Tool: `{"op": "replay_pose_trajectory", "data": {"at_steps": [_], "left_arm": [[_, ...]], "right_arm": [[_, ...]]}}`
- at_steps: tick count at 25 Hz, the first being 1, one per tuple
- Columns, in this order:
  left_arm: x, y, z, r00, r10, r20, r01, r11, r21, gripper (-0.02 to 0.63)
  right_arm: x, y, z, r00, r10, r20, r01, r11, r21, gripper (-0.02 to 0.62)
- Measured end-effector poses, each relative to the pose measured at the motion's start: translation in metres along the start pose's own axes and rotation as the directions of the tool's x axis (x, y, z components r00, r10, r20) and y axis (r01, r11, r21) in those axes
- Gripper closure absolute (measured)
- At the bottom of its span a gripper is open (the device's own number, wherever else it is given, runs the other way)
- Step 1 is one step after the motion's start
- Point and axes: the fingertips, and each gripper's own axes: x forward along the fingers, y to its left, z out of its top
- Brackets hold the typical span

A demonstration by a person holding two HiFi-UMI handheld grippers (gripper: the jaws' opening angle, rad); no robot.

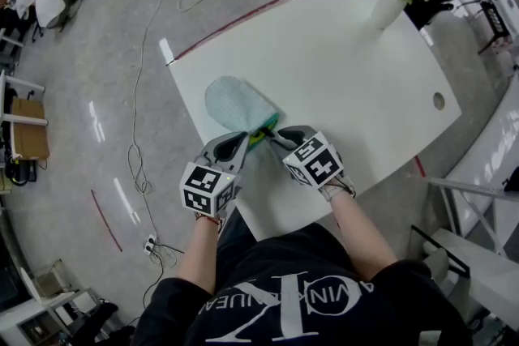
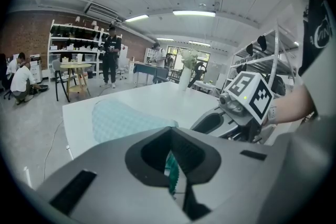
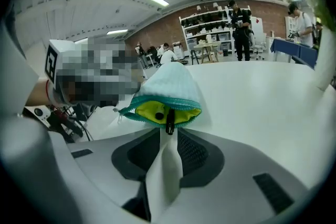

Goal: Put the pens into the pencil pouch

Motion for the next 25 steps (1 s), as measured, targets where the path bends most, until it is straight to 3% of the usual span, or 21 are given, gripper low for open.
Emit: {"op": "replay_pose_trajectory", "data": {"at_steps": [4, 10, 17, 25], "left_arm": [[-0.001, 0.001, 0.001, 1.000, 0.004, 0.007, -0.004, 1.000, -0.001, 0.603], [-0.003, 0.000, 0.000, 1.000, 0.006, 0.011, -0.006, 1.000, -0.007, 0.603], [-0.006, 0.000, 0.002, 1.000, 0.002, 0.019, -0.002, 1.000, -0.010, 0.603], [-0.004, -0.003, -0.002, 1.000, -0.008, 0.010, 0.009, 1.000, -0.008, 0.603]], "right_arm": [[0.003, 0.001, -0.010, 0.998, -0.033, -0.057, 0.029, 0.997, -0.069, 0.518], [0.007, 0.000, -0.009, 0.996, -0.049, -0.077, 0.044, 0.997, -0.065, 0.561], [0.013, 0.000, 0.007, 0.998, -0.050, -0.043, 0.047, 0.997, -0.055, 0.571], [0.023, -0.001, 0.003, 0.994, -0.063, -0.086, 0.061, 0.998, -0.029, 0.574]]}}
